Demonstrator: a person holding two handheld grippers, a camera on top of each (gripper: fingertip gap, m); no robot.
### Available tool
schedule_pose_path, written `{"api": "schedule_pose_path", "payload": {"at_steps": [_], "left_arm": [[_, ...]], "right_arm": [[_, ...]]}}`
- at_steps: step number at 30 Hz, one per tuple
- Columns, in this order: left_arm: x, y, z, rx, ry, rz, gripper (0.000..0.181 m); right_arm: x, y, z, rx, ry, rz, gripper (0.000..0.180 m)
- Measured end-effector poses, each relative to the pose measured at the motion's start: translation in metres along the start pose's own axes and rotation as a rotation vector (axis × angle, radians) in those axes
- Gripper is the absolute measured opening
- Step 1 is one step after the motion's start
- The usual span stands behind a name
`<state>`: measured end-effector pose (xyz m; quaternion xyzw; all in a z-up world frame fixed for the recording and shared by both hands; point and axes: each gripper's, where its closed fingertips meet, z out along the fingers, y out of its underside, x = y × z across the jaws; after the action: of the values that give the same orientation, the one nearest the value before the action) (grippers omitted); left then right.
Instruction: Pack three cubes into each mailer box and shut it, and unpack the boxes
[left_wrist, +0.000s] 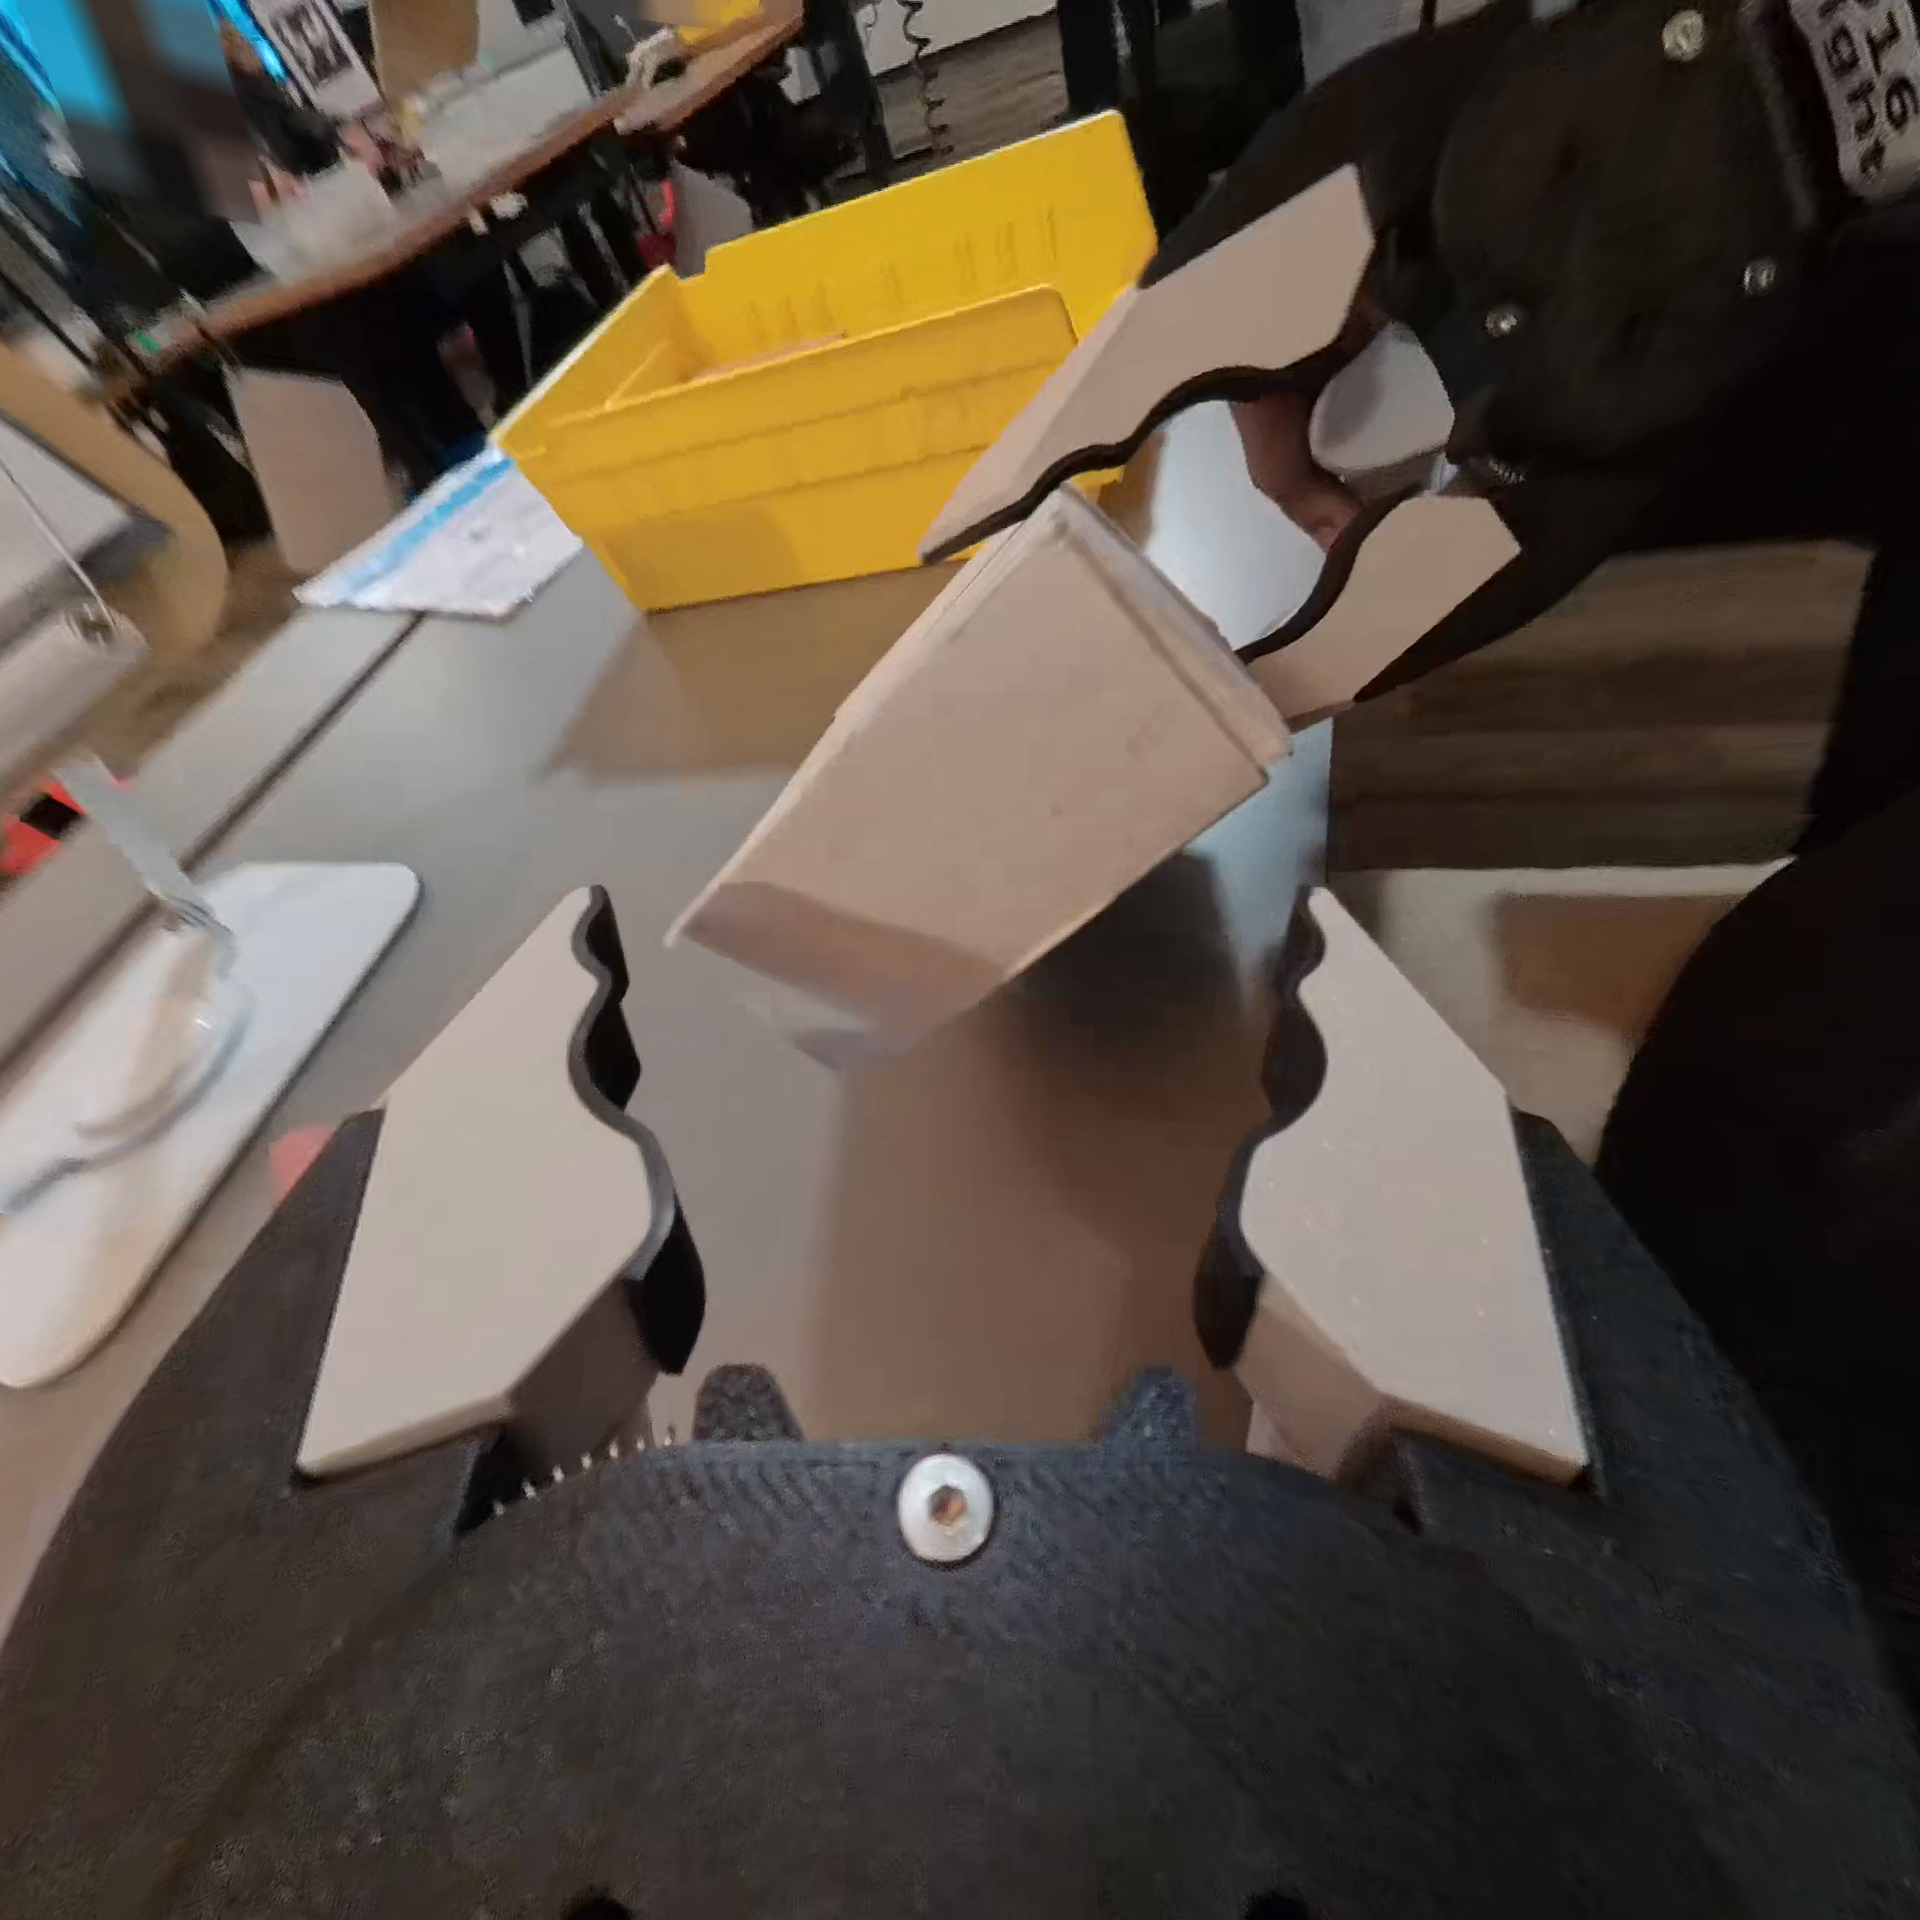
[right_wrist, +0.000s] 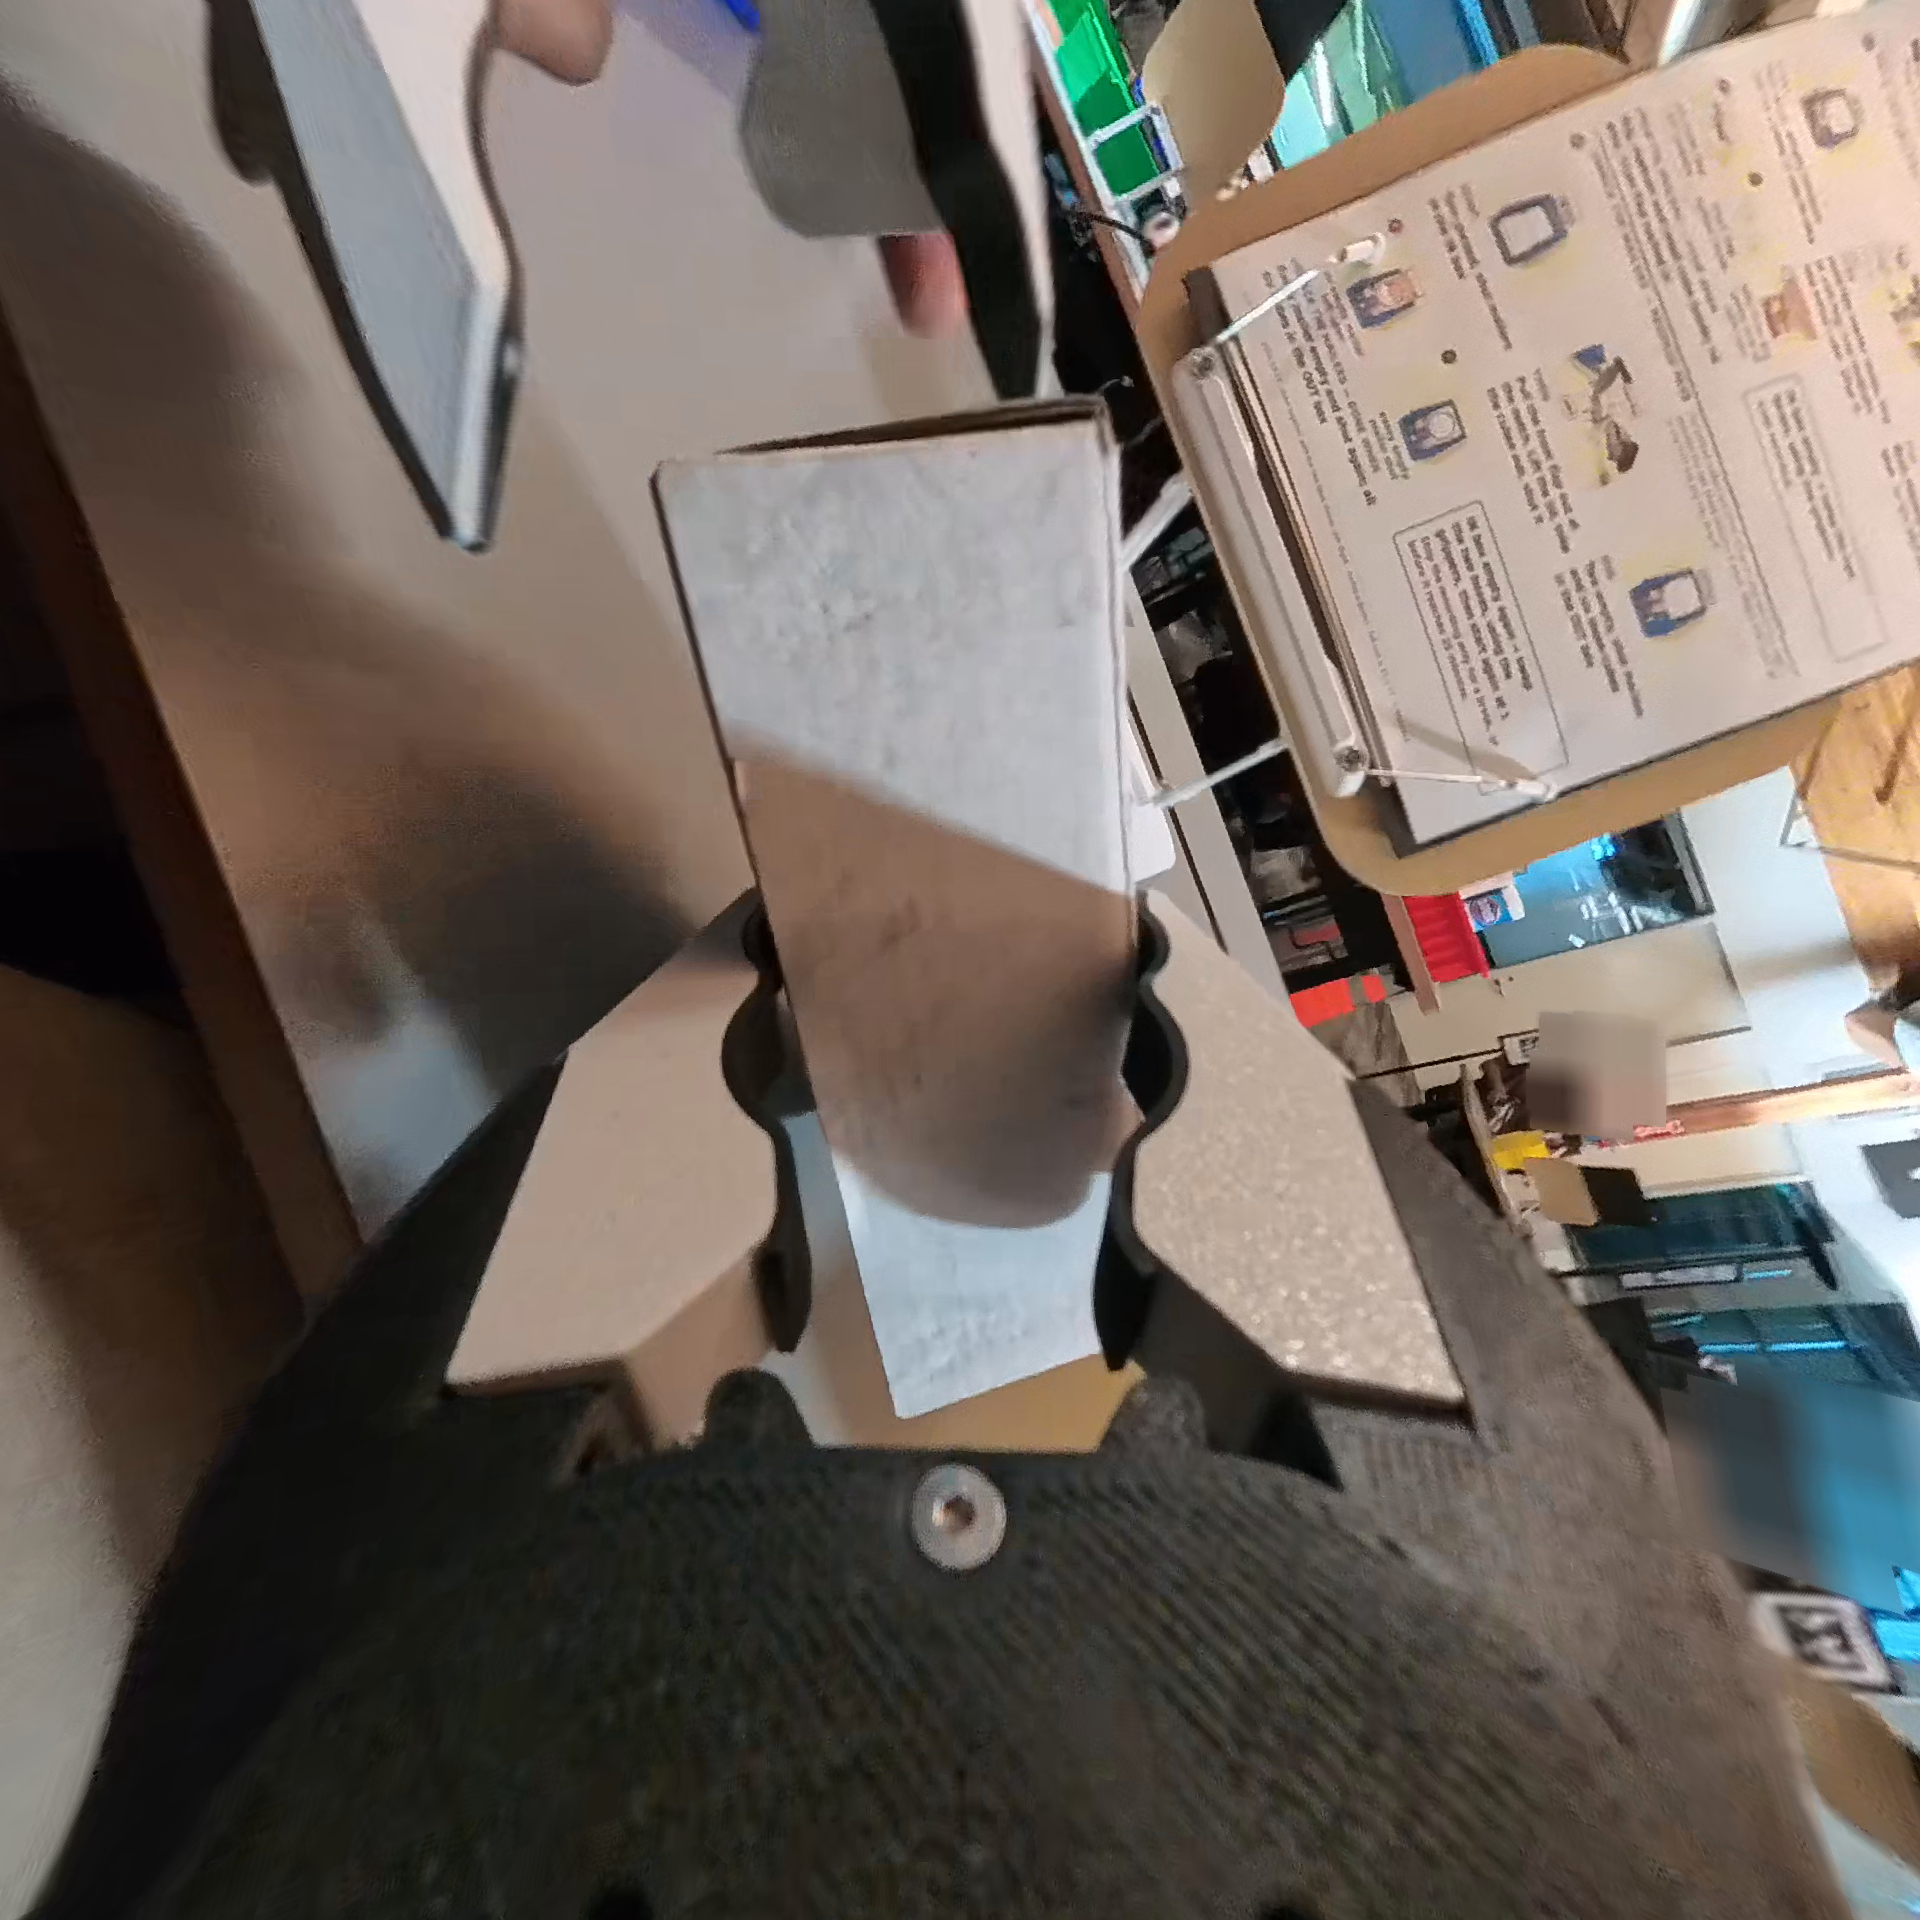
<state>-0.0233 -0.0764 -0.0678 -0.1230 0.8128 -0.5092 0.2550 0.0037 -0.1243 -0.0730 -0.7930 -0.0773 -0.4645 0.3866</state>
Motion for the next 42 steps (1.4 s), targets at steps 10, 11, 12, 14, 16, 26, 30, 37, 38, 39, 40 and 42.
{"api": "schedule_pose_path", "payload": {"at_steps": [10,11,12,14,16,26,30,37,38,39,40,42], "left_arm": [[0.014,0.002,0.013,0.002,-0.215,0.482,0.07],[0.013,0.001,0.014,0.001,-0.212,0.474,0.07],[0.012,0.001,0.014,-0.005,-0.205,0.464,0.07],[0.012,0.0,0.013,-0.002,-0.191,0.437,0.07],[0.012,-0.001,0.013,0.013,-0.192,0.435,0.07],[-0.024,0.008,0.009,-0.024,-0.29,0.198,0.067],[-0.03,0.008,0.007,-0.023,-0.304,0.133,0.066],[-0.023,0.003,0.012,-0.025,-0.301,0.132,0.066],[-0.023,0.003,0.012,-0.026,-0.299,0.128,0.066],[-0.022,0.003,0.012,-0.03,-0.297,0.123,0.066],[-0.022,0.003,0.013,-0.031,-0.295,0.116,0.066],[-0.023,0.004,0.013,-0.035,-0.295,0.106,0.066]], "right_arm": [[-0.018,-0.016,0.003,0.034,-0.001,-0.142,0.067],[-0.017,-0.016,0.003,0.038,0.002,-0.131,0.067],[-0.016,-0.016,0.003,0.043,0.011,-0.122,0.067],[-0.015,-0.017,0.004,0.051,0.022,-0.089,0.069],[-0.014,-0.02,0.003,0.068,0.016,-0.055,0.071],[0.017,-0.024,-0.009,0.148,0.121,0.115,0.048],[0.022,-0.057,-0.023,0.343,0.088,0.317,0.0],[0.006,-0.076,-0.008,0.357,-0.058,0.618,0.0],[0.005,-0.075,-0.007,0.348,-0.064,0.623,0.0],[0.004,-0.074,-0.006,0.347,-0.074,0.637,0.0],[0.004,-0.074,-0.006,0.353,-0.087,0.656,0.0],[0.003,-0.074,-0.007,0.363,-0.112,0.684,0.0]]}}
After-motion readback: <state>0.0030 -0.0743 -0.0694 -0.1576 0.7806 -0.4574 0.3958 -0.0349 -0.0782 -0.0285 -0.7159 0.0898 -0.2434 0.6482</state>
